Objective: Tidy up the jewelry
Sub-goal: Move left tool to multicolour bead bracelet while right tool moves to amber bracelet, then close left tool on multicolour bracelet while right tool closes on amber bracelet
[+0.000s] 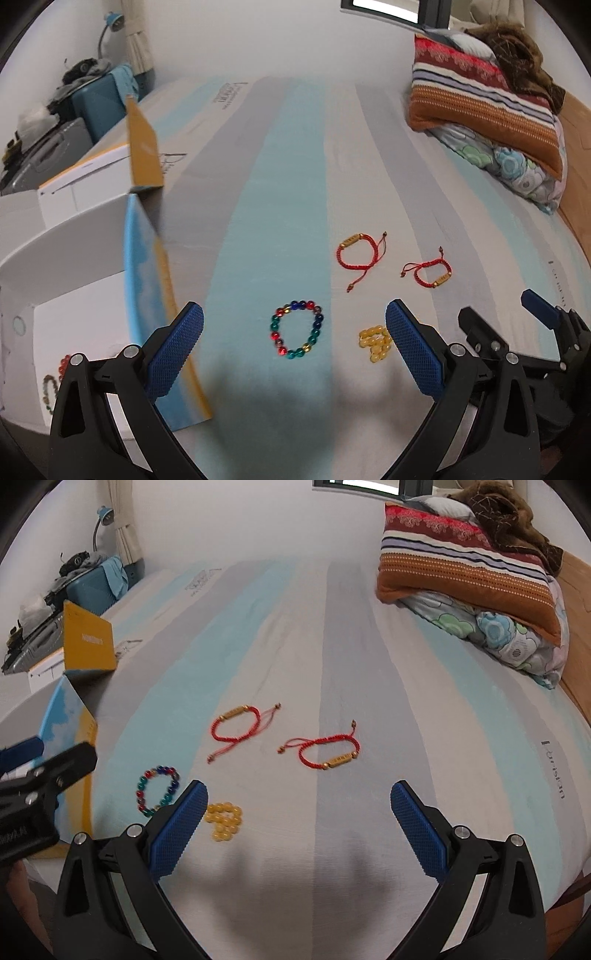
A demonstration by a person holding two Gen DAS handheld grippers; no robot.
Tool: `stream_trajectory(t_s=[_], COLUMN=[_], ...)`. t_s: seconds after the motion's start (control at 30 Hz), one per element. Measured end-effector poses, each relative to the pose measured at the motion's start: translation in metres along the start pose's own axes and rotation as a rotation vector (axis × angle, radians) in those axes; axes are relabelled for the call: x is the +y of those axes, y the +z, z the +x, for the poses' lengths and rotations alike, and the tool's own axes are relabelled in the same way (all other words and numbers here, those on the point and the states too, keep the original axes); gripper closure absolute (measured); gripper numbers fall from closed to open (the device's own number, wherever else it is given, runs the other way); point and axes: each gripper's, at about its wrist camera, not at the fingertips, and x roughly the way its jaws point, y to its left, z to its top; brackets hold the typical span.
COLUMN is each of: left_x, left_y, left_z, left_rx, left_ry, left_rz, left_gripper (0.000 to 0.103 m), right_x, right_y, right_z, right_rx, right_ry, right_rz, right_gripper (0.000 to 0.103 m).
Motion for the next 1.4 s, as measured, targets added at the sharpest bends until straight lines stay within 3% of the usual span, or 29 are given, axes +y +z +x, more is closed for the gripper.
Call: stream_trajectory(t_s=[0.3,0.47,0.87,1.23,1.4], left_x=[-0.008,-0.001,0.005,0.006,0.004], left_y=[-0.005,-0.010,-0.015,-0.022,-0.025], left_z=[0.049,0.078,0.118,0.136,0.140], left_rx=[0.053,0.089,0.146,0.188,0.191], left_ry=[-0.008,0.009,0.005,-0.008,0.005], left_rz=[0.018,0.005,0.010,0.001,0.014], left_gripper=[0.006,0.006,0.006,0.012,0.014], right_x=[0.013,0.023,0.040,0.041,0.045], right_y=[-0.018,-0.024,-0.035,-0.033,-0.035], right_z=[0.036,0.059,0.098,0.102,0.102], right_rx=[0.041,0.080,0.156,0.172,0.169], right_ry=[-0.004,0.027,0.112,0.183,0.186], right_rz=[-0.077,-0.101,-0.122,-0.101,-0.107], right_gripper=[0.008,0.014,0.039,0.064,0.068])
